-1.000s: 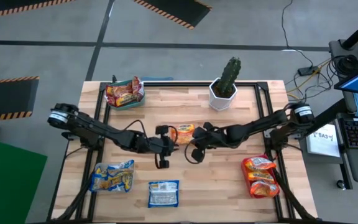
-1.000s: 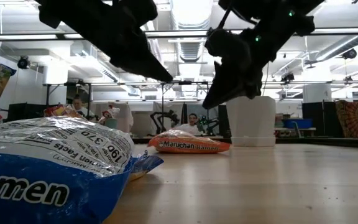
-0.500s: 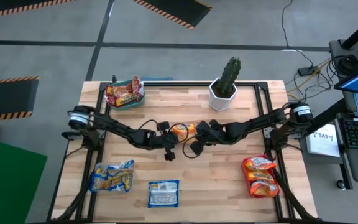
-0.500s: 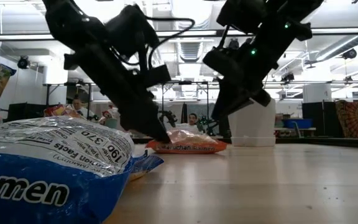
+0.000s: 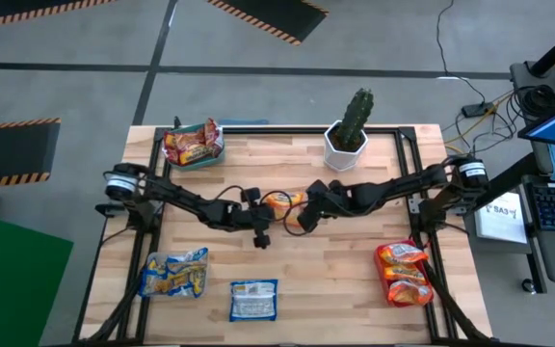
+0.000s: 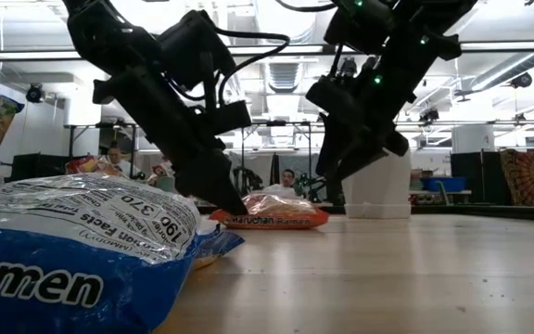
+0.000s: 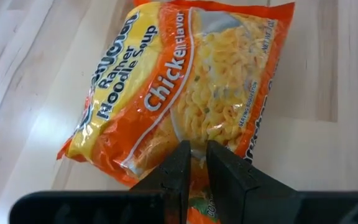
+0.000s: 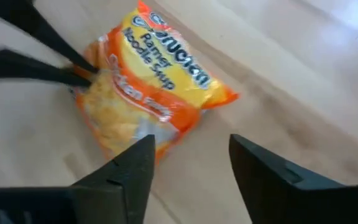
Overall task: Sort Maruchan noodles
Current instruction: Put the orange noodle pack into the red bin
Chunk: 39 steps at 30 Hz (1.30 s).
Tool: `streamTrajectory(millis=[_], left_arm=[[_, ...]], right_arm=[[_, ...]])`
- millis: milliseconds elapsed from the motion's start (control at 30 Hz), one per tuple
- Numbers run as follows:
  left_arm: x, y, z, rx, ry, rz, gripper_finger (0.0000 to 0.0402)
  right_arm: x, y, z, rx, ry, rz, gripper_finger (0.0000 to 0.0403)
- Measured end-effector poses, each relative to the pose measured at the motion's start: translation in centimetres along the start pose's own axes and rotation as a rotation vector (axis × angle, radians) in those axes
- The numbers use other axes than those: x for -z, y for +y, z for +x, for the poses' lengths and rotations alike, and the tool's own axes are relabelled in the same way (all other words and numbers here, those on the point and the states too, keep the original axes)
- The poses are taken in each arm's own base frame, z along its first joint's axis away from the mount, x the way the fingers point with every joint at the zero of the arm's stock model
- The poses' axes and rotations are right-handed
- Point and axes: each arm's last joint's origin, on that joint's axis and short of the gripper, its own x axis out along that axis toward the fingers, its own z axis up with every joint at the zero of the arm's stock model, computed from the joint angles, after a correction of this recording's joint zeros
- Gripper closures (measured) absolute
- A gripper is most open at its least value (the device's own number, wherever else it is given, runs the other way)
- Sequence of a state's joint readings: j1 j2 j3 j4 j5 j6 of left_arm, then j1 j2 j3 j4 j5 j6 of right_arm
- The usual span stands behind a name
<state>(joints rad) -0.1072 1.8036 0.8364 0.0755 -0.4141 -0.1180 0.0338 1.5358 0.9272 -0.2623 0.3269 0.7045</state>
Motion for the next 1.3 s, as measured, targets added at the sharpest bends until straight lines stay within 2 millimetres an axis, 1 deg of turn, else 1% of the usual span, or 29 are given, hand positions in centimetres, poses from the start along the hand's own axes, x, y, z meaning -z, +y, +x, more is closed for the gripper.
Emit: streamTrajectory(millis=[100,167,200,267,300,400,467,567,733,800,867,1000,1067,1167,1300], left_arm=[[-0.2,-0.1,-0.8,0.018,-0.005,0.006,0.0363],[-0.8,0.1,-1.8,0.027,-0.038,0.006,0.0363],[-1.2,0.3,-2.4,0.030,-0.058,0.006,0.0363],[-1.8,0.8,-3.4,0.030,-0.083,0.012,0.0363],[-2.1,1.0,-3.9,0.030,-0.093,0.019,0.0363],[-2.3,1.5,-5.2,0.030,-0.120,0.045,0.0363],[-2.1,1.7,-5.5,0.030,-0.133,0.058,0.0363],[-0.8,1.8,-5.2,0.026,-0.111,0.069,0.0363],[0.9,1.6,-4.3,0.035,-0.169,-0.007,0.0363],[1.3,1.5,-3.8,0.041,-0.211,-0.043,0.0363],[1.3,1.3,-3.5,0.047,-0.264,-0.072,0.0363],[2.4,1.3,-2.5,0.036,-0.212,-0.061,0.0363],[2.7,1.3,-2.1,0.031,-0.200,-0.066,0.0363],[3.4,1.2,-1.4,0.025,-0.160,-0.061,0.0363],[3.9,1.4,-0.7,0.014,-0.134,-0.087,0.0363]], right_arm=[[-0.1,0.0,-0.1,0.006,-0.007,-0.075,0.0192],[-0.1,-0.1,-0.1,0.027,-0.023,-0.091,0.0191],[-0.2,-0.2,-0.1,0.034,-0.034,-0.073,0.0192],[-0.3,-0.2,-0.1,0.037,-0.039,0.048,0.0196],[-0.3,-0.4,0.0,0.043,-0.029,0.076,0.0199],[-0.2,-1.1,0.2,0.052,0.039,0.102,0.0207],[0.0,-1.6,0.1,0.069,0.080,0.116,0.0208],[0.2,-2.1,0.1,0.060,0.096,0.132,0.0205],[0.9,-3.2,0.8,0.020,0.058,0.206,0.0199],[1.3,-3.7,1.4,-0.042,0.016,0.259,0.0199],[1.9,-4.1,2.1,-0.131,-0.018,0.312,0.0199],[2.7,-5.1,2.9,-0.285,-0.100,0.423,0.0199],[2.8,-5.6,3.0,-0.312,-0.127,0.462,0.0199],[3.1,-5.7,3.1,-0.340,-0.096,0.481,0.0196],[3.2,-5.6,3.2,-0.353,-0.072,0.486,0.0175]])
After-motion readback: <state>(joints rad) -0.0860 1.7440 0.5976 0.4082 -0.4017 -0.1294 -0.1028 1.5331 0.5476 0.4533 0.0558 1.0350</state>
